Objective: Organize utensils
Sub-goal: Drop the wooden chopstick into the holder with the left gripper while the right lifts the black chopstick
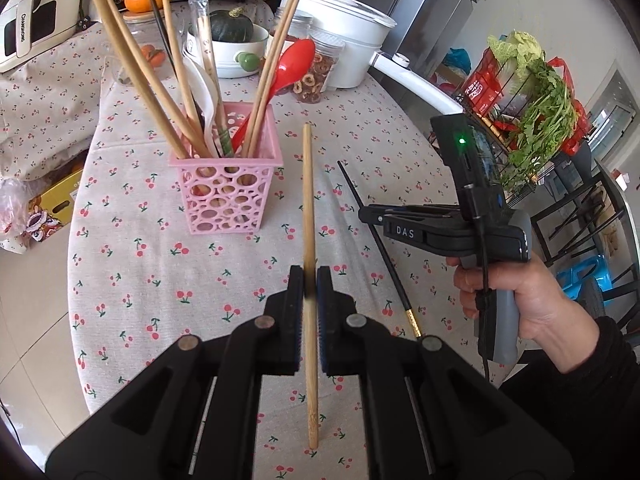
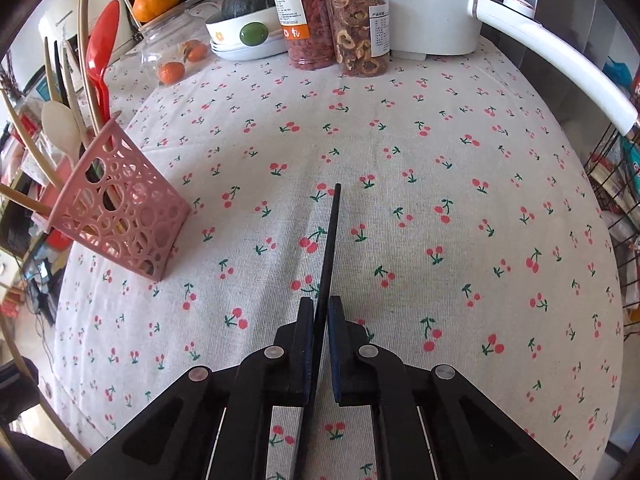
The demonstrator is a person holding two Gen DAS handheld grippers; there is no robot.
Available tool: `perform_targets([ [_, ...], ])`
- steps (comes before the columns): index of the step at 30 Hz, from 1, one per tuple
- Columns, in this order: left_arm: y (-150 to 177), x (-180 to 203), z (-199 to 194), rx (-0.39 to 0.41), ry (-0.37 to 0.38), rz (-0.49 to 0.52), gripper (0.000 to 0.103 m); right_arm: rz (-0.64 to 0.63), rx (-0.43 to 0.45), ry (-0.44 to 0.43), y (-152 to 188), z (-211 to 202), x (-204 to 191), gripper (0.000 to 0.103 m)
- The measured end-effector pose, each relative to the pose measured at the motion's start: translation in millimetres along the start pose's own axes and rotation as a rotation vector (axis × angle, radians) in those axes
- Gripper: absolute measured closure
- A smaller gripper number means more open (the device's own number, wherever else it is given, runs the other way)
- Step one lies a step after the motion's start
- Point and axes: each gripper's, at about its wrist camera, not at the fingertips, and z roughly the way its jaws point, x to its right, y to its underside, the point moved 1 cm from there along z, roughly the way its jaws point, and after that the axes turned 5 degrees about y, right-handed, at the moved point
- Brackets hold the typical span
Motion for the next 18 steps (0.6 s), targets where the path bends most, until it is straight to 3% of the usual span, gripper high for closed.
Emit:
perform_targets([
  [11, 5, 8, -60, 0.185, -0.020, 0.069, 0.096, 0.048, 0.266, -0.129, 18, -102, 11, 0.097],
  [18, -14, 16, -99, 0.363, -0.029, 0.081, 0.096, 0.074, 0.438, -0.190, 28, -167, 9, 0.097],
])
